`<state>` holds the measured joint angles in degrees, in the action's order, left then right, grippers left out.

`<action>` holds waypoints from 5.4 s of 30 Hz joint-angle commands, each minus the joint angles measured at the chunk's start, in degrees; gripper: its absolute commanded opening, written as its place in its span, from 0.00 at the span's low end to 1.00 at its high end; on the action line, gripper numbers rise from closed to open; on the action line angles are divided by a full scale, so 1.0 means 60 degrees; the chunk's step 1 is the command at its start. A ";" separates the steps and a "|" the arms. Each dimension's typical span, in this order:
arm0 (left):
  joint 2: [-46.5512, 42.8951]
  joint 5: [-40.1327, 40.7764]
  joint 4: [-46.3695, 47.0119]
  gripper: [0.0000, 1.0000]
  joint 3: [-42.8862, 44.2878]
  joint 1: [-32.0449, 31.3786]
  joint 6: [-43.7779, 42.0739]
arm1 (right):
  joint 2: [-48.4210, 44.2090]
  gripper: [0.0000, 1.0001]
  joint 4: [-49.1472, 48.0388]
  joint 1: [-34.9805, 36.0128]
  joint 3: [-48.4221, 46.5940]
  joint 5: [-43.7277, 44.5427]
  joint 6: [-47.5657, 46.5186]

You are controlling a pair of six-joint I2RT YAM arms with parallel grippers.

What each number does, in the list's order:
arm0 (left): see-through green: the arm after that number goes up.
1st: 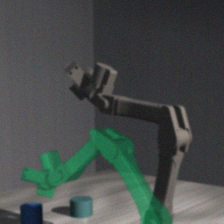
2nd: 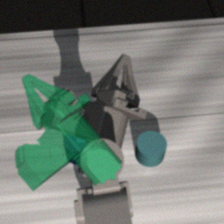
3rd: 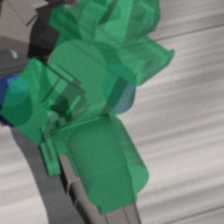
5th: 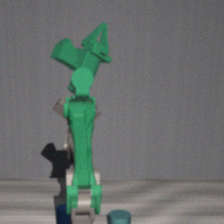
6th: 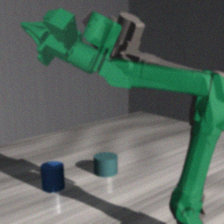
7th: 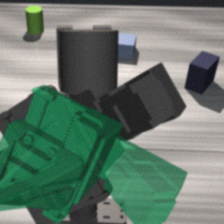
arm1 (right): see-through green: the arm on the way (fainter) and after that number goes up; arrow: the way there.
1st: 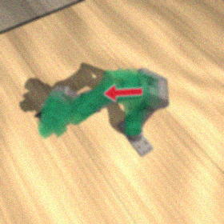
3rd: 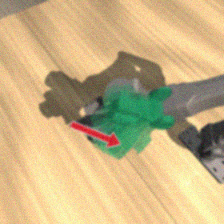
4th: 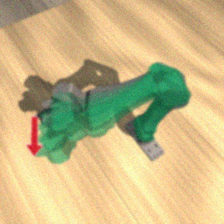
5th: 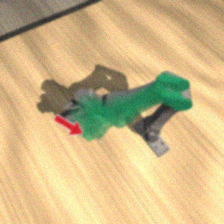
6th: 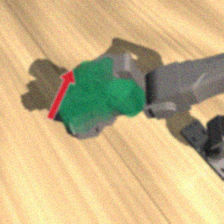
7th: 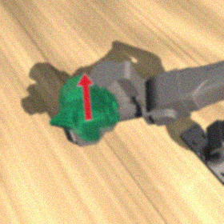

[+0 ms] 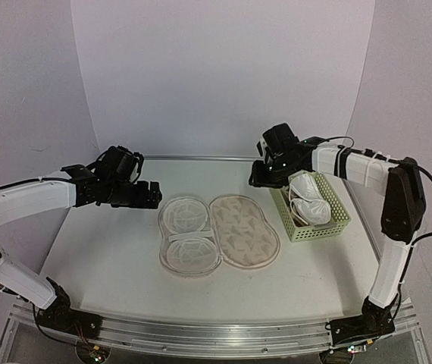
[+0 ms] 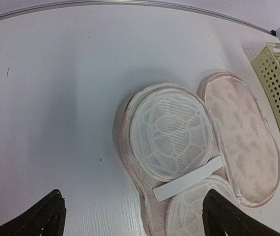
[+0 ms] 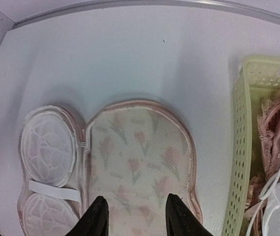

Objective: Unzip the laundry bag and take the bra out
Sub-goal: Close the laundry bag at the center of the board.

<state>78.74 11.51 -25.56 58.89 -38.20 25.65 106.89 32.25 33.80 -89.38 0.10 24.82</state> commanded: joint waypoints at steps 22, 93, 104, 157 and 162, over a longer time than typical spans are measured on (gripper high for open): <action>-0.0199 0.0030 0.0056 0.97 0.0335 0.0052 0.0046 | 0.2610 0.43 0.0183 0.0070 0.0134 0.1754 -0.0211; 0.1758 -0.0315 -0.0150 0.65 -0.0542 0.0038 0.0547 | 0.1290 0.00 0.1070 0.2072 -0.3193 -0.1188 0.0544; 0.2900 -0.0735 -0.0322 0.16 -0.0387 0.0023 0.0625 | 0.1683 0.00 0.1074 0.2301 -0.3667 -0.1518 0.0880; 0.3966 -0.3110 0.1840 0.00 -0.0863 -0.0226 0.0949 | 0.3370 0.37 -0.6203 0.2567 -0.0269 -0.4324 0.7446; 0.4052 -0.3221 0.1843 0.00 -0.0715 -0.0226 0.0829 | 0.2730 0.47 -0.6056 0.2463 0.0299 -0.3858 0.7042</action>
<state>101.97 -6.55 -14.41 53.98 -39.33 31.53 128.27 -2.39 48.90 -89.86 -25.58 69.56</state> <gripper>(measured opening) 0.007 0.456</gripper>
